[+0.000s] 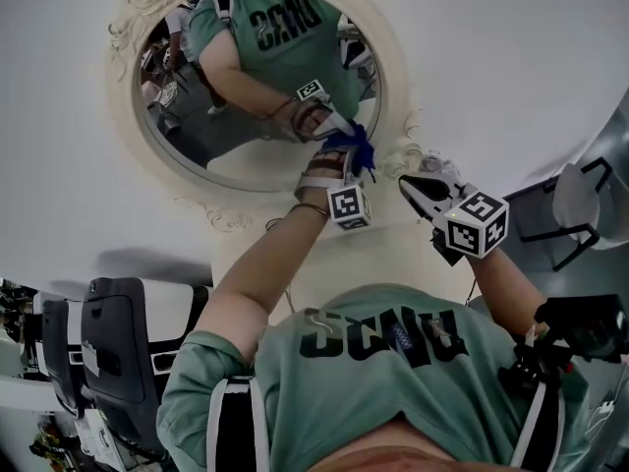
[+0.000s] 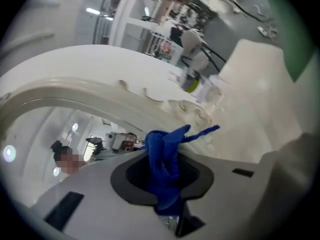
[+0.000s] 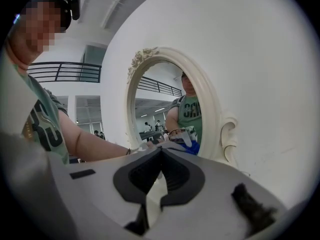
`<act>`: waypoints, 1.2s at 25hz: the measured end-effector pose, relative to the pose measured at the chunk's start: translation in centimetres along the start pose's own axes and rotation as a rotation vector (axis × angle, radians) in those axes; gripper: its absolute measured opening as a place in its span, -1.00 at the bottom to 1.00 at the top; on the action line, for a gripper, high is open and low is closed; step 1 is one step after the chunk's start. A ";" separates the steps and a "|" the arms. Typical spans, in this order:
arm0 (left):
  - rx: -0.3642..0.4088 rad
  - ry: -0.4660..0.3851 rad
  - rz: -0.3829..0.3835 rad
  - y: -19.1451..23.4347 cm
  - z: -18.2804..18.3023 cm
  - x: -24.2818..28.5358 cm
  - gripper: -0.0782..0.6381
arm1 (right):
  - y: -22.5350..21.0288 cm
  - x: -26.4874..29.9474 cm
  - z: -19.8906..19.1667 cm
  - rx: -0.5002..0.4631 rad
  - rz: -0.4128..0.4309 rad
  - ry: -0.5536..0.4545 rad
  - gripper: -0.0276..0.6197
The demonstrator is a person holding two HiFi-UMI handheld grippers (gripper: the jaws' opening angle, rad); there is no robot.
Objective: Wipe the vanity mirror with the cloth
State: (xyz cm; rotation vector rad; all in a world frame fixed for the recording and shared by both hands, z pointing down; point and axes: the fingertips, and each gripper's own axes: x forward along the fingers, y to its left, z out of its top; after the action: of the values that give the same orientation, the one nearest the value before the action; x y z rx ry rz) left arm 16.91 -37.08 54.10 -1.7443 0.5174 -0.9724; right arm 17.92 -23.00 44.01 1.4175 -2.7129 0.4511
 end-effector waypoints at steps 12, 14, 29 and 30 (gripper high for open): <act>-0.265 -0.071 0.591 35.6 -1.0 -15.2 -0.55 | 0.2 0.3 1.3 -0.014 0.027 -0.030 -0.89; -0.259 -0.037 0.605 37.5 -0.7 -15.4 -0.54 | 0.1 0.1 1.4 -0.014 0.028 -0.033 -0.89; -0.225 0.018 0.671 33.9 3.7 -9.3 -0.56 | -1.1 0.2 0.5 0.018 0.029 -0.015 -0.89; -0.177 0.023 0.660 32.3 4.5 -8.3 -0.58 | -1.1 0.0 0.1 0.024 0.028 -0.014 -0.89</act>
State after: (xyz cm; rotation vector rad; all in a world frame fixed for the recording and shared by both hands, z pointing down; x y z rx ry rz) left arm 19.06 -40.75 20.78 -1.5480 1.1327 -0.4835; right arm 18.81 -23.63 44.15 1.3956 -2.7502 0.4795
